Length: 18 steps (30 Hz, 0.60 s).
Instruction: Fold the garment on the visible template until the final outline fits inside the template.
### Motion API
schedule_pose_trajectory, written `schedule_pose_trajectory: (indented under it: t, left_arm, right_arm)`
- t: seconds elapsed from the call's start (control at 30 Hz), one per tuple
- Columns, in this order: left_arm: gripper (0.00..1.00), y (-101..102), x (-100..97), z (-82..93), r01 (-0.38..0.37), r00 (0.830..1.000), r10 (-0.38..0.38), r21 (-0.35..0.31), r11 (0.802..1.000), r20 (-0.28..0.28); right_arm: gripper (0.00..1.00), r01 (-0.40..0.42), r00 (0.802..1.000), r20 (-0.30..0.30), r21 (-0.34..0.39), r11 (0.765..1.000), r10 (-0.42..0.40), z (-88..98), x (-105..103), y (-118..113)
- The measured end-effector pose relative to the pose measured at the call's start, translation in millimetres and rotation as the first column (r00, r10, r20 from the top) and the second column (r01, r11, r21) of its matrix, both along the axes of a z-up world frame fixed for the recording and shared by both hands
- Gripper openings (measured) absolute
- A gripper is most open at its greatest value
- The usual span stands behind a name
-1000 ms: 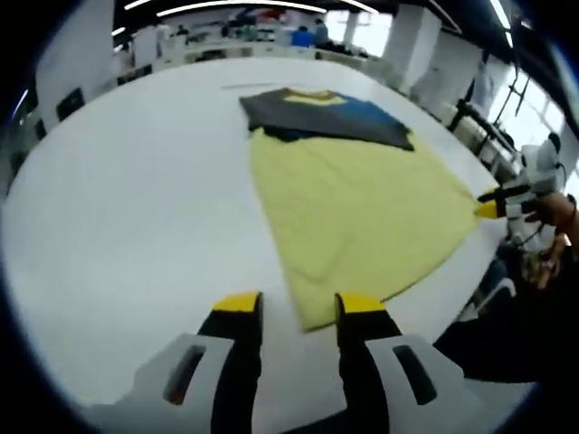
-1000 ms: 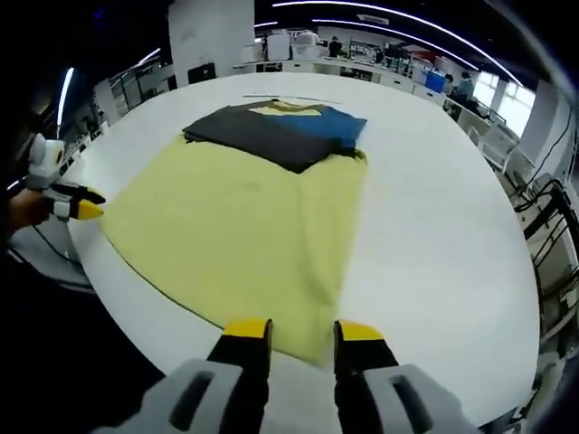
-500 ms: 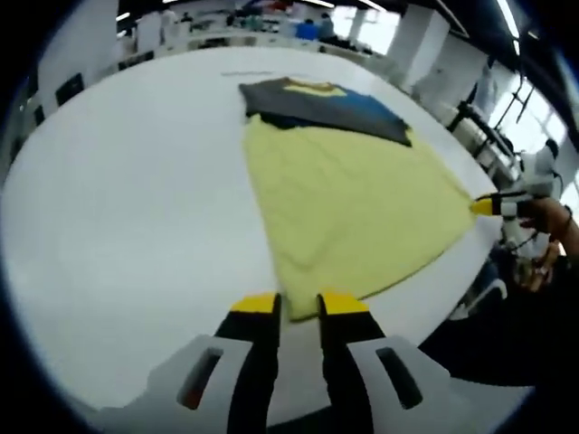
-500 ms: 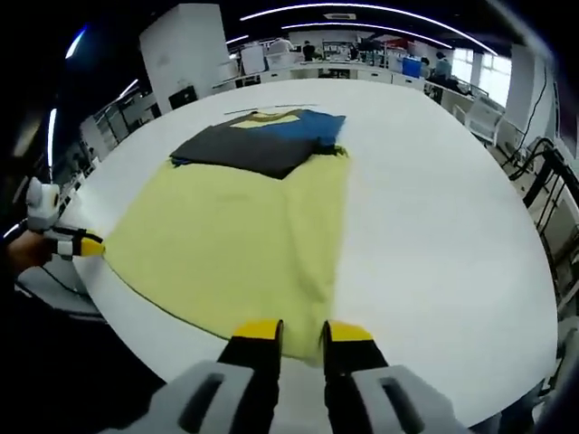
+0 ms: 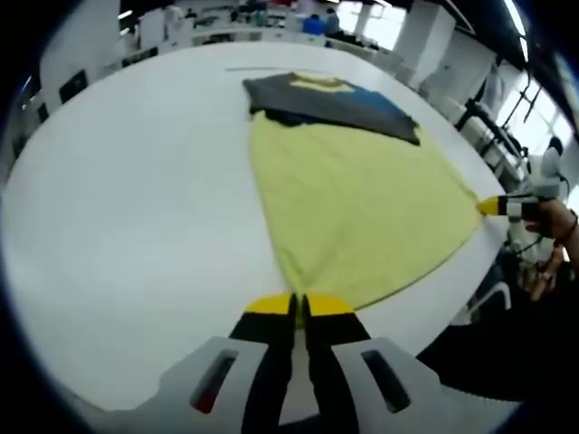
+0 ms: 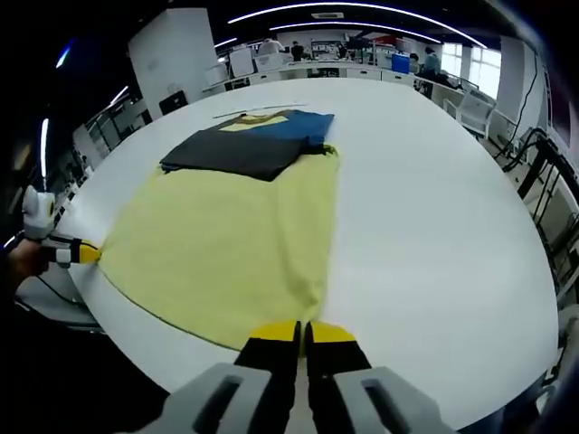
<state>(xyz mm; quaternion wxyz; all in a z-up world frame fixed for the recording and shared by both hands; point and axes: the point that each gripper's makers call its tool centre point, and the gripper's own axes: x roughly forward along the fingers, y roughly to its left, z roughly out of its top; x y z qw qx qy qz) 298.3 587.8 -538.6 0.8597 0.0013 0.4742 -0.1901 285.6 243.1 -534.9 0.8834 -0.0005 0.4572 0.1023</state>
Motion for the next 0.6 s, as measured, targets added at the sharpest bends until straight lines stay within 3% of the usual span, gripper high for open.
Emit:
schedule_pose_trajectory:
  t: [0.3,0.6]
  left_arm:
    - [0.0,3.7,-3.5,13.3,0.023,1.0,-0.023,-0.004,1.0,0.017]
    - [0.0,19.3,-23.0,15.6,0.042,0.999,-0.042,0.014,0.999,0.005]
  right_arm:
    - [0.0,-0.059,0.998,-0.01,-0.004,0.998,0.059,-0.4,-4.1,1.7]
    - [0.0,-0.087,0.996,-0.015,0.058,0.994,0.088,1.2,-16.0,12.5]
